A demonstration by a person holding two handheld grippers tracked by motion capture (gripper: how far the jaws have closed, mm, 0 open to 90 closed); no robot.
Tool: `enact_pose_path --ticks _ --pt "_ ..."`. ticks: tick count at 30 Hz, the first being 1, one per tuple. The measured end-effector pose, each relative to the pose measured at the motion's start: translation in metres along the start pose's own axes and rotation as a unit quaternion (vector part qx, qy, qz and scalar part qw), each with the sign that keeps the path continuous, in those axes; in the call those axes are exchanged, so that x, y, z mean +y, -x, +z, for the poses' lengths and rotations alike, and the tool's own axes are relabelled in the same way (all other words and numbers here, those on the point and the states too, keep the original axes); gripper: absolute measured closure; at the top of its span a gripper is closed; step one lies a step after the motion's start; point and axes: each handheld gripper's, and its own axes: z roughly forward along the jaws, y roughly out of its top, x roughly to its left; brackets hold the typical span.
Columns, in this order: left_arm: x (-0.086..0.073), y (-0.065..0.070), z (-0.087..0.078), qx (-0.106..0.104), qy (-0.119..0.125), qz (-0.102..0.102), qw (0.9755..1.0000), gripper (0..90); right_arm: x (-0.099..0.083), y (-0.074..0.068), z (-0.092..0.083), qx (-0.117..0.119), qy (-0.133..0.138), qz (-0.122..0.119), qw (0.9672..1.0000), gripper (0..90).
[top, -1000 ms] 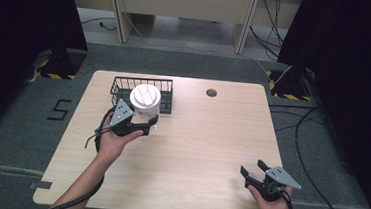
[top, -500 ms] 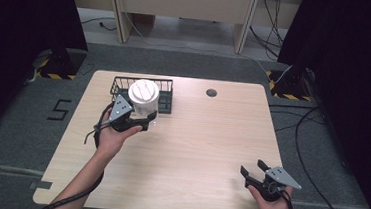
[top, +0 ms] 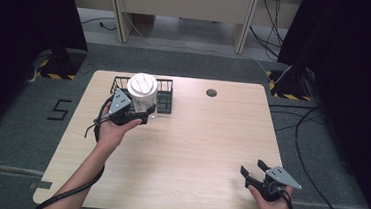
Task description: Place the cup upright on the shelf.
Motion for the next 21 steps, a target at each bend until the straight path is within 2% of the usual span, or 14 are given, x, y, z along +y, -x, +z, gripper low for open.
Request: enact_pose_path --ticks 13,21 --pt "0.006 -0.010 0.006 0.012 0.000 -0.007 0.9999 17.4 0.000 0.000 0.000 0.000 0.001 0.001 1.0000 27.9" --pt "0.010 -0.015 0.010 0.017 0.003 -0.005 0.9998 17.4 0.000 0.000 0.000 0.000 0.001 0.001 1.0000 28.0"
